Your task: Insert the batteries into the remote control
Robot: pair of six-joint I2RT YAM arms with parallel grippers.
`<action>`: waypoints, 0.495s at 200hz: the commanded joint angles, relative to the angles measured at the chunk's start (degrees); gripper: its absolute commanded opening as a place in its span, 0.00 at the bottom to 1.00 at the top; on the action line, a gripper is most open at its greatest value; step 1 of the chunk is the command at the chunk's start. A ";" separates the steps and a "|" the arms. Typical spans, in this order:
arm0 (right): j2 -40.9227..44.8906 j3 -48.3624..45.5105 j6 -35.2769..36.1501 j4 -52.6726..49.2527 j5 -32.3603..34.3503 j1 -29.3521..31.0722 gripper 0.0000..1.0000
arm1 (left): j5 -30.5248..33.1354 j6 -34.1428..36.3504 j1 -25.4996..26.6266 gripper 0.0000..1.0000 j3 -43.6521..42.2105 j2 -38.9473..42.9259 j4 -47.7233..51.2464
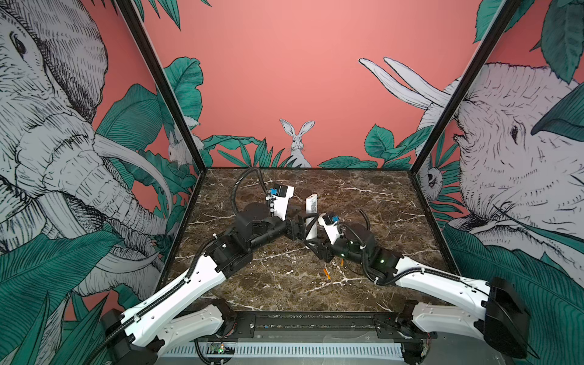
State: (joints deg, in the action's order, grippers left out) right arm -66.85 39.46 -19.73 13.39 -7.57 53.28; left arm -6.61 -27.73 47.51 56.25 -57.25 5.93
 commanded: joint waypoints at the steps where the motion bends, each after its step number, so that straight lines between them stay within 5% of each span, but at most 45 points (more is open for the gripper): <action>1: -0.04 0.58 -0.63 3.30 3.42 0.81 0.00 | 5.55 0.74 0.31 0.78 2.41 -0.70 0.93; 99: -0.92 -0.35 -1.02 5.24 6.23 2.53 0.00 | 9.68 -1.65 1.19 0.65 2.91 -7.08 -2.48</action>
State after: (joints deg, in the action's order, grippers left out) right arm -67.83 39.44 -20.36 14.15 -2.81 55.16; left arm 1.21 -28.29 48.23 58.02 -63.59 5.58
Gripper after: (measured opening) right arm 0.497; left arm 0.658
